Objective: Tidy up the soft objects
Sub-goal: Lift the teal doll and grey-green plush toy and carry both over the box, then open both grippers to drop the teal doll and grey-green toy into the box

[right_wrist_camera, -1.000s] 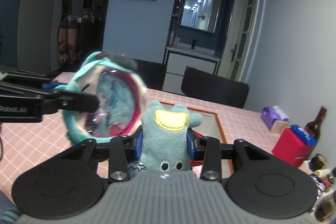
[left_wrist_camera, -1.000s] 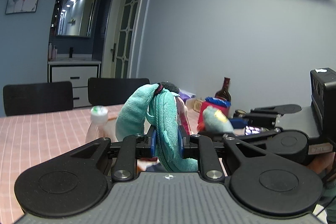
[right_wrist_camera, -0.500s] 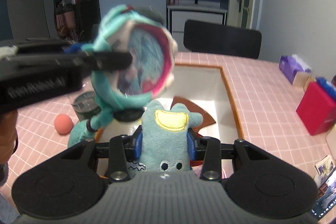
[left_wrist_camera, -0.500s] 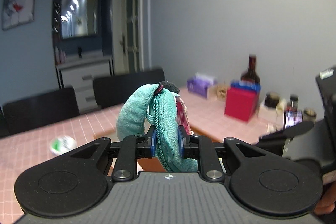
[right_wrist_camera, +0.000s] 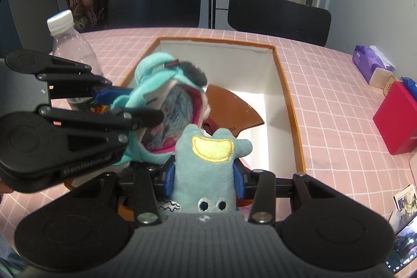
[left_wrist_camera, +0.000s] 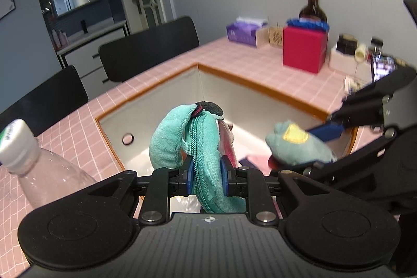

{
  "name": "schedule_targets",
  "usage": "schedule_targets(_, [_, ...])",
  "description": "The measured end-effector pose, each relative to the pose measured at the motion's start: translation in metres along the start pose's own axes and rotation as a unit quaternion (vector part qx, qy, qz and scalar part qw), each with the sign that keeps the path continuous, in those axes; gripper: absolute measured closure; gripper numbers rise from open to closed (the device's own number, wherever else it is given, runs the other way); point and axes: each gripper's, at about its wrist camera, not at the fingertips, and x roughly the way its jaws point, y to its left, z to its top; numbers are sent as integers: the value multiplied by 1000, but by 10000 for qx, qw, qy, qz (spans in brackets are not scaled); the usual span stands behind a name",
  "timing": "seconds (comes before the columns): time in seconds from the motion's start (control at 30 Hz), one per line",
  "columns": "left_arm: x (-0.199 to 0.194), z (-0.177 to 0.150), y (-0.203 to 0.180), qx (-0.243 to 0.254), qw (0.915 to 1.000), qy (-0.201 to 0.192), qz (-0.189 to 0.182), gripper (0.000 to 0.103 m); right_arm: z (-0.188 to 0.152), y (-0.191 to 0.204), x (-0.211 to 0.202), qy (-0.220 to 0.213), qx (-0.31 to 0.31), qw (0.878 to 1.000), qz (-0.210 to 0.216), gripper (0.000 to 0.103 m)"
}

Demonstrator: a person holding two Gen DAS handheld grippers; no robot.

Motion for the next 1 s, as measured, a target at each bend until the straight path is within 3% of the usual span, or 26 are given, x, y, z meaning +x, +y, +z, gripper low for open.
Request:
schedule_targets(0.2, [9, -4, 0, 128, 9995, 277, 49, 80, 1, -3, 10, 131, -94, 9998, -71, 59])
schedule_targets(0.53, [10, -1, -5, 252, 9990, 363, 117, 74, 6, 2, 9, 210, -191, 9994, -178, 56])
schedule_targets(0.7, [-3, 3, -11, 472, 9983, 143, 302, 74, 8, 4, 8, 247, -234, 9992, -197, 49])
schedule_targets(0.8, [-13, 6, -14, 529, 9982, 2, 289, 71, 9, 8, 3, 253, -351, 9989, -200, 37])
schedule_targets(1.0, [-37, 9, -17, 638, 9965, -364, 386, 67, 8, 21, -11, 108, -575, 9979, -284, 35])
